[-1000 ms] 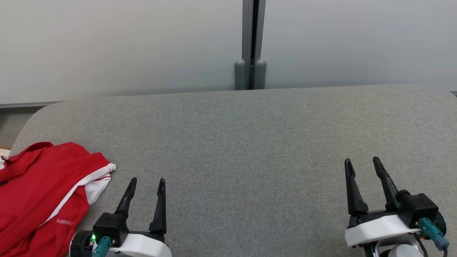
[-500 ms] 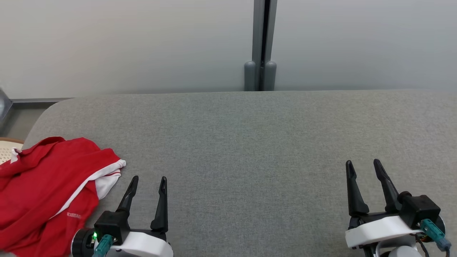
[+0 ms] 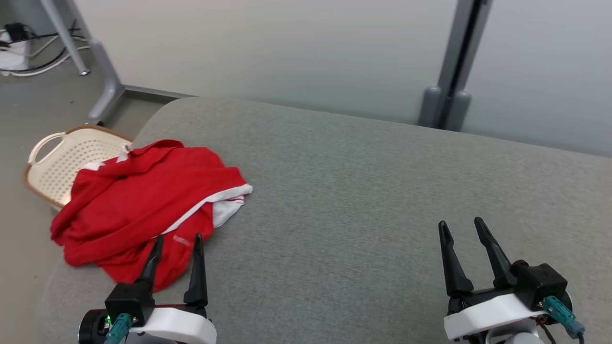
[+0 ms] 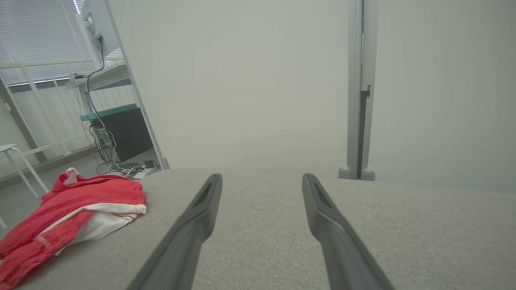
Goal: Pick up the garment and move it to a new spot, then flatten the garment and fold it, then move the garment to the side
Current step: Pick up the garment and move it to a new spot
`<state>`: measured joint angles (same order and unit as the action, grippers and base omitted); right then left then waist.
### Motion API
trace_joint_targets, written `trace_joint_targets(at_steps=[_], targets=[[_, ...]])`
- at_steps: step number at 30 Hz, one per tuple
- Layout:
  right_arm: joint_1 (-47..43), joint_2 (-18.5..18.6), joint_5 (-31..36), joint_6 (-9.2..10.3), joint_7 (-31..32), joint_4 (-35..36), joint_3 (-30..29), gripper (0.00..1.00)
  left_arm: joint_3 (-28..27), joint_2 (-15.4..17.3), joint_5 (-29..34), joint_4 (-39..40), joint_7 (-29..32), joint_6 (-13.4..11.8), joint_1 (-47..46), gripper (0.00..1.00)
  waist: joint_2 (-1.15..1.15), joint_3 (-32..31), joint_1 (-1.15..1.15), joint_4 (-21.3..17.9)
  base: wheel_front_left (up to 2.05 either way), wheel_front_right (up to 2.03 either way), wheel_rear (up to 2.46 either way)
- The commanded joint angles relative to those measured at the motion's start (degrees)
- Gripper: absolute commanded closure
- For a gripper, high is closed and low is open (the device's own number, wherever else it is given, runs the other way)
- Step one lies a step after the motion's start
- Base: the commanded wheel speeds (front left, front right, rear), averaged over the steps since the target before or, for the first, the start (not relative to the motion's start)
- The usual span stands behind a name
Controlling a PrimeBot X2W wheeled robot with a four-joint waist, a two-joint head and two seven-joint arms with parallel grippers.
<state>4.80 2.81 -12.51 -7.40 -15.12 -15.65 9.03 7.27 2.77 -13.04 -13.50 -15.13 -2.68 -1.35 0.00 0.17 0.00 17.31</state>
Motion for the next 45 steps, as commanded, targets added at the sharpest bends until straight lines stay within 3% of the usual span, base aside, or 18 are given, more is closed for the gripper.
trace_joint_targets(at_steps=[1, 8, 24, 30, 33, 34, 40, 45], targets=[[0.18, 0.14, -0.35, -0.17, -0.06, 0.06, 0.10, 0.00, -0.52, 0.22, 0.38, 0.12, -0.05, -0.19, -0.02, 0.00, 0.00, 0.26, 0.00, 4.78, 0.00, 0.00, 0.00], [0.59, 0.15, -0.83, -0.17, -0.06, -0.76, 2.13, 0.00, -2.77, 0.19, 0.72, 0.77, -0.04, -0.16, 0.52, 0.00, 0.00, 0.23, 0.00, 12.05, 0.00, 0.00, 0.00], [4.86, 0.16, -1.18, -0.16, -0.06, -3.76, 6.13, 0.00, -5.19, 0.20, -0.55, 4.21, -0.04, -1.99, 1.62, 0.00, 0.00, 1.97, 0.00, 13.12, 0.00, 0.00, 0.00], [3.39, 0.17, -0.60, -0.16, -0.06, -2.99, 4.28, 0.00, -6.20, 0.19, 1.51, 3.00, -0.04, 0.03, 0.20, 0.00, 0.00, 2.22, 0.00, 12.86, 0.00, 0.00, 0.00], [2.83, 0.16, -0.02, -0.17, -0.07, -2.36, 2.68, 0.00, -6.77, 0.21, -4.36, 0.41, -0.04, 3.47, -1.11, 0.00, 0.00, 2.98, 0.00, 12.76, 0.00, 0.00, 0.00], [2.66, 0.15, 0.37, -0.16, -0.06, -2.18, 2.23, 0.00, -6.70, 0.28, -3.57, -0.47, -0.05, 4.56, -2.27, 0.00, 0.00, 3.40, 0.00, 12.72, 0.00, 0.00, 0.00], [5.35, 0.20, 3.63, -0.16, -0.06, -1.03, 0.67, 0.00, -10.05, 3.16, -2.67, -6.04, -0.03, 7.56, -10.85, 0.00, 0.00, 8.96, 0.00, 9.74, 0.00, 0.00, 0.00], [7.34, 0.18, 6.74, -0.16, -0.06, -0.88, -0.96, 0.00, -9.00, 6.90, -2.31, -13.81, 2.72, 8.68, -18.98, 0.00, 0.00, 12.99, 0.00, 7.93, 0.00, 0.00, 0.00]])
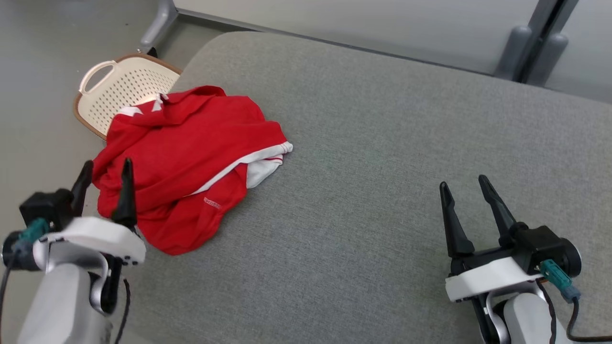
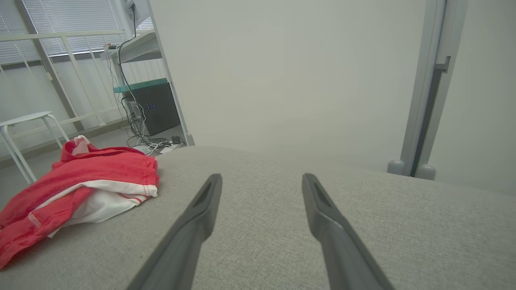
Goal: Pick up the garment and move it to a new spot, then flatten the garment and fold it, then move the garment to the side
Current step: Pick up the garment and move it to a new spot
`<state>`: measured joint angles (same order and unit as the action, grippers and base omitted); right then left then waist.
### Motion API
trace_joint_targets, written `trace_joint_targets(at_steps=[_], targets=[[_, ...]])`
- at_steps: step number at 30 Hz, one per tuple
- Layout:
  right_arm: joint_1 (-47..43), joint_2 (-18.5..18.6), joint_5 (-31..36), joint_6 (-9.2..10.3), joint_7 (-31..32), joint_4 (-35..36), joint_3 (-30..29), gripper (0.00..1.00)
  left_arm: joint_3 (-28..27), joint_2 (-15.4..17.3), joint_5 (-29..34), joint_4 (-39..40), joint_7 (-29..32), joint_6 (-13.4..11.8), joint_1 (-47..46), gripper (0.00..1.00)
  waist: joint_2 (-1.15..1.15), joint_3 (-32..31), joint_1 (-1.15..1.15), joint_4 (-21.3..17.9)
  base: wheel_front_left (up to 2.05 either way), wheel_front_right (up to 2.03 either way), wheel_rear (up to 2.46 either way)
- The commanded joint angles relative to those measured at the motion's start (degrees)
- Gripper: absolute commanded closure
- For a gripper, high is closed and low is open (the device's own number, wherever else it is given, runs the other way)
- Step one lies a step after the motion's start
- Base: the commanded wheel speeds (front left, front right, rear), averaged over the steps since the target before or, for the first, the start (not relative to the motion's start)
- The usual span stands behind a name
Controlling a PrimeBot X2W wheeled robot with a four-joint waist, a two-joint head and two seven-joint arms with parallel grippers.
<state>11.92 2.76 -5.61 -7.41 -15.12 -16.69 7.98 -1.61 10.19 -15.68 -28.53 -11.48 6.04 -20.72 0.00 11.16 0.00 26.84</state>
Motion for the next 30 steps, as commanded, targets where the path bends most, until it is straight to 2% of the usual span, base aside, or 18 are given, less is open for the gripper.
trace_joint_targets(at_steps=[1, 9, 16, 23, 24, 25, 26, 30], targets=[[0.66, 0.22, 0.48, -0.15, -0.06, 0.18, -0.13, 0.00, 0.01, 0.42, -0.18, -0.43, 0.42, 0.15, -1.59, 0.00, 0.00, 2.93, 0.00, -2.18, 0.00, 0.00, 0.00], [3.22, 0.18, 3.54, -0.15, -0.06, 0.67, -2.13, 0.00, 4.21, 7.57, -2.68, -11.29, 10.45, 1.41, -14.82, 0.00, 0.00, 8.60, 0.00, -5.63, 0.00, 0.00, 0.00], [4.54, 0.21, 4.82, -0.15, -0.06, 0.98, -2.81, 0.00, 10.33, 12.97, -6.33, -18.28, 14.63, 1.42, -21.87, 0.00, 0.00, 10.69, 0.00, -8.51, 0.00, 0.00, 0.00], [5.02, 0.18, 4.98, -0.15, -0.06, 1.52, -2.63, 0.00, 13.09, 15.43, -7.88, -25.46, 15.92, 1.44, -26.19, 0.00, 0.00, 12.56, 0.00, -10.52, 0.00, 0.00, 0.00], [5.23, 0.17, 4.97, -0.15, -0.06, 1.52, -2.65, 0.00, 13.45, 15.43, -7.71, -26.60, 16.14, 1.44, -26.65, 0.09, 0.00, 12.80, 0.00, -10.69, 0.00, 0.00, 0.00], [5.39, 0.18, 4.79, -0.15, -0.06, 1.53, -2.77, 0.00, 13.87, 15.34, -7.61, -27.54, 16.23, 1.44, -27.07, 0.67, 0.00, 12.96, 0.00, -10.82, 0.00, 0.00, 0.00], [5.44, 0.18, 4.57, -0.15, -0.06, 1.53, -2.78, 0.00, 14.43, 15.20, -7.56, -28.21, 16.14, 1.44, -27.45, 1.00, 0.00, 13.04, 0.00, -10.93, 0.00, 0.00, 0.00], [5.18, 0.18, 3.83, -0.15, -0.06, 1.16, -2.43, 0.00, 15.26, 15.61, -8.48, -29.56, 13.09, 1.44, -28.87, 1.00, 0.00, 12.60, 0.00, -11.18, 0.00, 0.00, 0.00]])
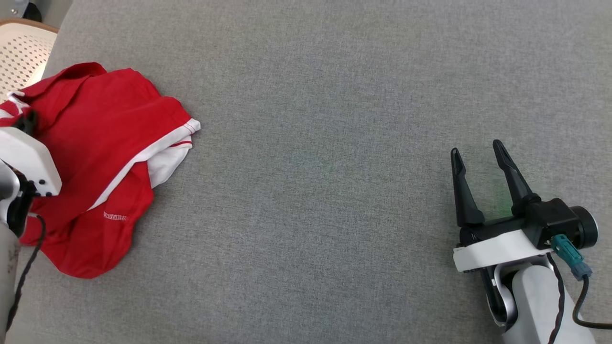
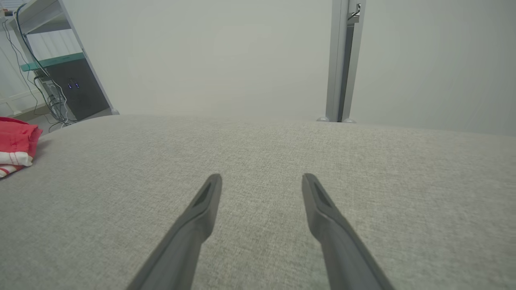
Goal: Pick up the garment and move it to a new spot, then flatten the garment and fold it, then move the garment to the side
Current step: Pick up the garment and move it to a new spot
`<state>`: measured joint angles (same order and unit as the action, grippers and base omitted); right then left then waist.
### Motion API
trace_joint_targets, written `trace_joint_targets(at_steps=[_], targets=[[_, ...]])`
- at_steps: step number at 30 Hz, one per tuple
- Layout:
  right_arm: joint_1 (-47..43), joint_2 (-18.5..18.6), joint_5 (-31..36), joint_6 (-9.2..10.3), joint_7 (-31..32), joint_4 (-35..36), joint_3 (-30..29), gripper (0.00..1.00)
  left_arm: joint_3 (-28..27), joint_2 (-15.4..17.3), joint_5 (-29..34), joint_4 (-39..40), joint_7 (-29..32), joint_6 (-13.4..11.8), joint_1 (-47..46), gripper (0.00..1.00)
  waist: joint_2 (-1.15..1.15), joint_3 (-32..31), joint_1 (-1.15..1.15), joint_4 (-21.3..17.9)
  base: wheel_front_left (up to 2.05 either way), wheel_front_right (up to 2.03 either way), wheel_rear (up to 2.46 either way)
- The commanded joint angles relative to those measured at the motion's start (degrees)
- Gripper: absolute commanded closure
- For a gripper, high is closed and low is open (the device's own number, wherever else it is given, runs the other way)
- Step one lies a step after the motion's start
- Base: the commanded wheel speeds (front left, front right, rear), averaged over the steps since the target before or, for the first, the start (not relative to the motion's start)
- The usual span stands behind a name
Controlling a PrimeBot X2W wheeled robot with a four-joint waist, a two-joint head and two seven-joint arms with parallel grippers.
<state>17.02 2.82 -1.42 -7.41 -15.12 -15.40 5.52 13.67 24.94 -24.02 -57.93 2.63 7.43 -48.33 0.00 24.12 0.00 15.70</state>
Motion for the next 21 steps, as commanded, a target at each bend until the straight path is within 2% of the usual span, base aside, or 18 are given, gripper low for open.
trace_joint_targets(at_steps=[1, 9, 13, 21], targets=[[-0.10, 0.11, -0.58, -0.15, -0.06, -0.29, 0.26, 0.00, 0.12, 1.02, -0.15, -0.42, -2.10, 0.05, -1.40, 1.00, 0.00, -0.69, 0.00, -0.11, 0.00, 0.00, 0.00], [-1.60, 0.12, -2.89, -0.15, -0.06, -0.77, 0.40, 0.00, 1.19, 1.70, 0.46, 2.89, -12.70, 0.05, -2.79, 1.00, 0.00, -6.17, 0.00, -1.01, 0.00, 0.00, 0.00], [-2.47, 0.12, -3.93, -0.15, -0.06, -1.00, 0.39, 0.00, 2.03, 1.67, 1.11, 6.63, -15.10, 0.05, -3.41, 1.00, 0.00, -8.94, 0.00, -1.30, 0.00, 0.00, 0.00], [-4.39, 0.12, -7.60, -0.15, -0.06, -0.88, 0.19, 0.00, 3.58, 0.47, 2.23, 24.29, -15.92, -0.99, -4.81, 1.00, 0.00, -14.60, 0.00, -3.10, 0.00, 0.00, 0.00]])
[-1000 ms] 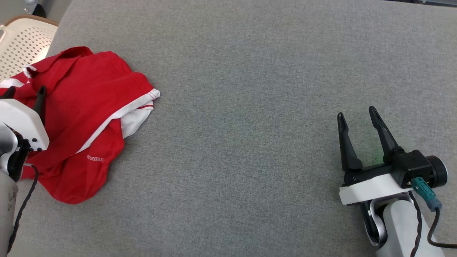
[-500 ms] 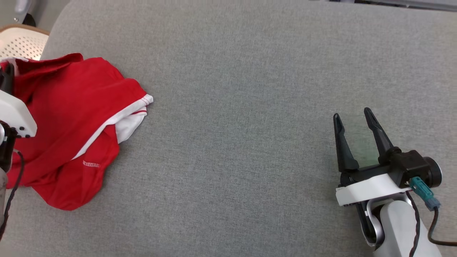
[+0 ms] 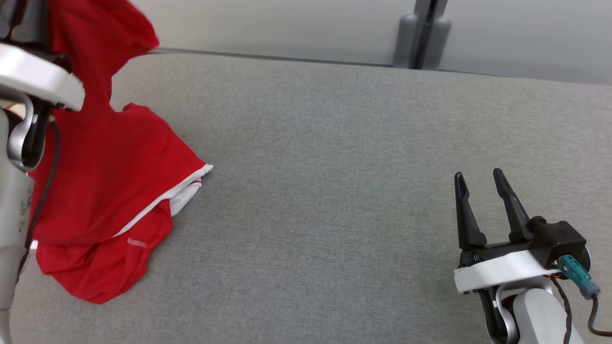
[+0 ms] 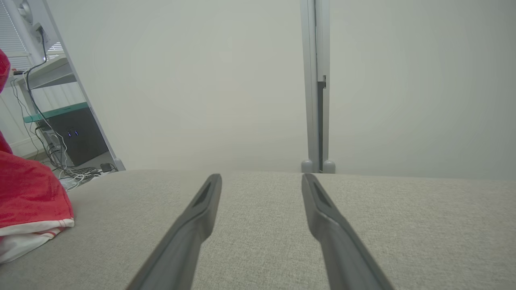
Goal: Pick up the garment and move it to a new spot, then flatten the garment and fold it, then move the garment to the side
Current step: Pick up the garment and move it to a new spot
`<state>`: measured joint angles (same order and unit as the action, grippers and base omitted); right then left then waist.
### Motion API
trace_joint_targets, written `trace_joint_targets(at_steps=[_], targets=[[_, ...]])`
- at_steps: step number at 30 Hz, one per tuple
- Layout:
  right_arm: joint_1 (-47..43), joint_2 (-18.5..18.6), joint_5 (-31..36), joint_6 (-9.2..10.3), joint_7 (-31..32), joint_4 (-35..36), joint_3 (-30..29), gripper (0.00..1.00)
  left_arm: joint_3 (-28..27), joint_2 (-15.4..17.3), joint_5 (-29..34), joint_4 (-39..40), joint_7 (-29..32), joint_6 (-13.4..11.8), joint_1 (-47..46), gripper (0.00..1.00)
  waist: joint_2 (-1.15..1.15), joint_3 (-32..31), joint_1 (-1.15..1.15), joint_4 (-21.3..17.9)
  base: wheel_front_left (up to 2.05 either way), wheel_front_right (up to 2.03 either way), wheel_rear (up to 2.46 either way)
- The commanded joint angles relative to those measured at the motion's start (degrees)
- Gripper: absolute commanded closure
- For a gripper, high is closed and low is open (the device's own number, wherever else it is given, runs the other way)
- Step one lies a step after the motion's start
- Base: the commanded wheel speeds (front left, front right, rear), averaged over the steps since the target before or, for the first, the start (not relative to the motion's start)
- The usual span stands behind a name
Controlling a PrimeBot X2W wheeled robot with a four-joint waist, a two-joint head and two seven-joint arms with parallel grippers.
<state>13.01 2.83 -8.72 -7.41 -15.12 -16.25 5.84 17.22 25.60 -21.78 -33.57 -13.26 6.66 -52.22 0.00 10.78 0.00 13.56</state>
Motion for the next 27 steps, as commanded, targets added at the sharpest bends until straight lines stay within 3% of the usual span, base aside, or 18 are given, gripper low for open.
trace_joint_targets(at_steps=[1, 9, 15, 27], targets=[[-0.54, 0.11, -0.66, -0.15, -0.06, 0.03, -0.04, 0.00, -0.05, -0.53, -0.58, 2.47, 0.78, -0.38, -0.97, 1.00, 0.00, -1.73, 0.00, -1.40, 0.00, 0.00, 0.00], [-0.55, 0.12, -3.32, -0.15, -0.06, 0.36, 1.17, 0.00, 1.32, -3.71, -3.50, 23.65, 10.09, -2.11, -2.63, 1.00, 0.00, -3.16, 0.00, -6.52, 0.00, 0.00, 0.00], [-0.11, 0.12, -5.39, -0.15, -0.06, 0.81, 1.41, 0.00, 3.32, -6.68, -3.56, 33.08, 17.88, -5.67, -5.78, 1.00, 0.00, -2.61, 0.00, -12.85, 0.00, 0.00, 0.00], [1.85, 0.10, -9.64, -0.15, -0.06, 2.07, 3.70, 0.00, 4.99, -7.46, -1.19, 26.48, 20.28, -7.49, -10.78, 1.00, 0.00, 2.33, 0.00, -26.31, 0.00, 0.00, 0.00]])
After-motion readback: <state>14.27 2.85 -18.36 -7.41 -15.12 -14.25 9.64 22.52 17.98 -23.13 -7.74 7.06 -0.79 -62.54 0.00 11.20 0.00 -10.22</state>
